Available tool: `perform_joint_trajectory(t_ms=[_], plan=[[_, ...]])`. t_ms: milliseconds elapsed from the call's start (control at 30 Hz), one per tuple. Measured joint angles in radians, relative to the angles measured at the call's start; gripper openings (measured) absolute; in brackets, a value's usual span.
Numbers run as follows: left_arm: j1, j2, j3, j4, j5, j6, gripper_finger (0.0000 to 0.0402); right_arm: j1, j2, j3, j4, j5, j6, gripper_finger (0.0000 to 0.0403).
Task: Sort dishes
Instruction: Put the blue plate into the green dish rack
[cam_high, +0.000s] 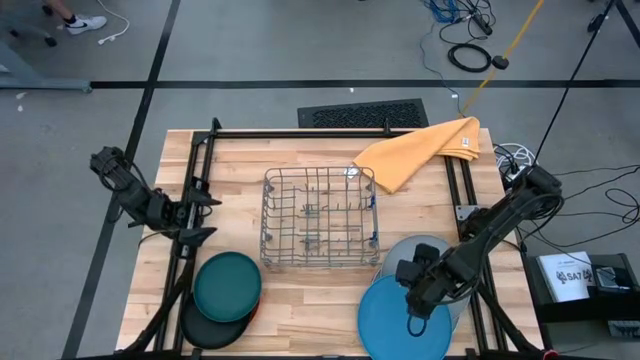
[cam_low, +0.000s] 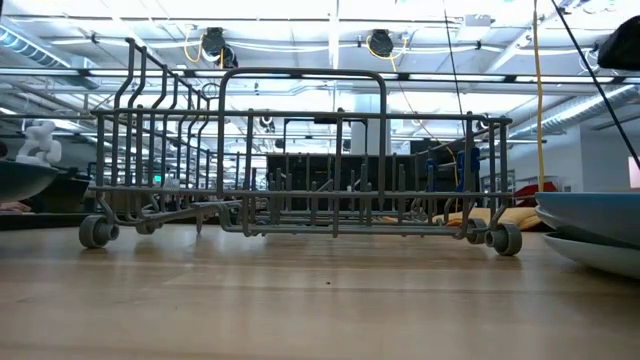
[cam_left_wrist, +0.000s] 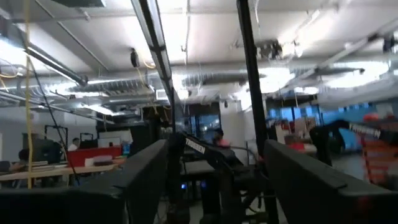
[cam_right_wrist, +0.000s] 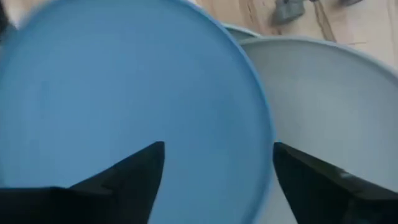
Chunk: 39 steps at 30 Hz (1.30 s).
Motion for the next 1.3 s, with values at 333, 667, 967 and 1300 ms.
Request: perform_joint_trajectory(t_ms=[333,667,967,1300], plan=[[0.0,0.101,0.091,-0.06,0.0,-0.001,0.0269,-0.08,0.011,-0.087,0.054,-0.029,-0.119,0.03],[0.0,0.117,0.091,-0.06,0.0,0.0,0.027,-0.13,0.011,-0.154,0.148,-0.036,-0.186,0.03],[0.0,0.117,0.091,-0.06,0.0,0.0,0.027,-0.145,0.011,-0.218,0.216,-0.057,-0.2,0.03],[0.0,0.117,0.091,-0.061,-0.01,0.001,0.027,-0.145,0.013,-0.221,0.222,-0.055,-0.179,0.025]])
